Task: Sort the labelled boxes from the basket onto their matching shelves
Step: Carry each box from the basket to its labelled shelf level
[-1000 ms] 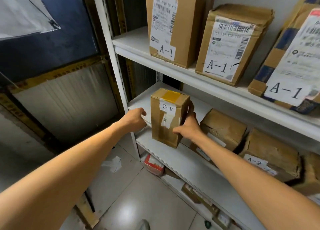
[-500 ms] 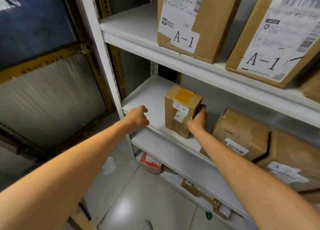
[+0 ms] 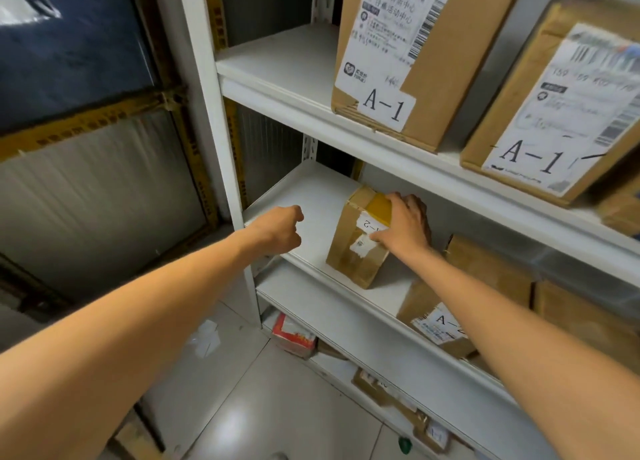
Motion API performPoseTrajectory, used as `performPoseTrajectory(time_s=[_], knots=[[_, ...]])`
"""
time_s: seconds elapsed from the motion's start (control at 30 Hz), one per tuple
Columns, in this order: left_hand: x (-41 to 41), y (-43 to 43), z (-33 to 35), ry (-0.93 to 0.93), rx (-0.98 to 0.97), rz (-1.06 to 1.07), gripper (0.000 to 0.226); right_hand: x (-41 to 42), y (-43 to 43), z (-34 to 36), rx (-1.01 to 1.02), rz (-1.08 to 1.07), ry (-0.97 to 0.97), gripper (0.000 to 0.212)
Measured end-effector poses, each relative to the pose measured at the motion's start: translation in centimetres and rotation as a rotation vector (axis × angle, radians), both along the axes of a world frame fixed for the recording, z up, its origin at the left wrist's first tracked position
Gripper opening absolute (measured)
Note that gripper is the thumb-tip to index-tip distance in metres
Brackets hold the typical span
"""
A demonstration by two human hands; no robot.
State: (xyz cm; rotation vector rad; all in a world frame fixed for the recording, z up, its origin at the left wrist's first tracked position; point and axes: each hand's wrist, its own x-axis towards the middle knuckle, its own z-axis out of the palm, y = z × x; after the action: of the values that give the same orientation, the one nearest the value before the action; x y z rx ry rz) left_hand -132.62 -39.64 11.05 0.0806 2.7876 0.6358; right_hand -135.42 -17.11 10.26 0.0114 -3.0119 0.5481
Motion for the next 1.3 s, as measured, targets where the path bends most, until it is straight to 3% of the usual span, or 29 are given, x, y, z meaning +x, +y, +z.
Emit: performPoseTrajectory(time_s=[0.1,0.33,0.63,0.97,1.1,1.3], knots=[[0.6,0.0,0.6,0.007,0.003,-0.004,0.051,0.4,-0.2,0.1,0.180,0.048,0.000,0.083],[2.6,-1.2,2.5,0.013,-0.011,0.092,0.051,1.2,0.7,1.5,0.223,0.196,-0.065,0.065],[7.2,0.3,5.0,0.072,-0.035,0.209,0.048,2.9,2.7,4.2,0.327,0.277,-0.131,0.072],[18.0,2.2,7.9,0.146,-0.175,0.480,0.045,9.6,-2.5,5.0,0.327,0.774,0.051,0.058],[26.3,1.7,7.8,0.107,-0.188,0.652,0.048,14.8,-5.6,5.2,0.269,1.021,0.027,0.047],[41.5,0.9,7.5,0.017,-0.169,0.972,0.045,25.3,-10.8,6.2,0.230,1.393,-0.025,0.053]])
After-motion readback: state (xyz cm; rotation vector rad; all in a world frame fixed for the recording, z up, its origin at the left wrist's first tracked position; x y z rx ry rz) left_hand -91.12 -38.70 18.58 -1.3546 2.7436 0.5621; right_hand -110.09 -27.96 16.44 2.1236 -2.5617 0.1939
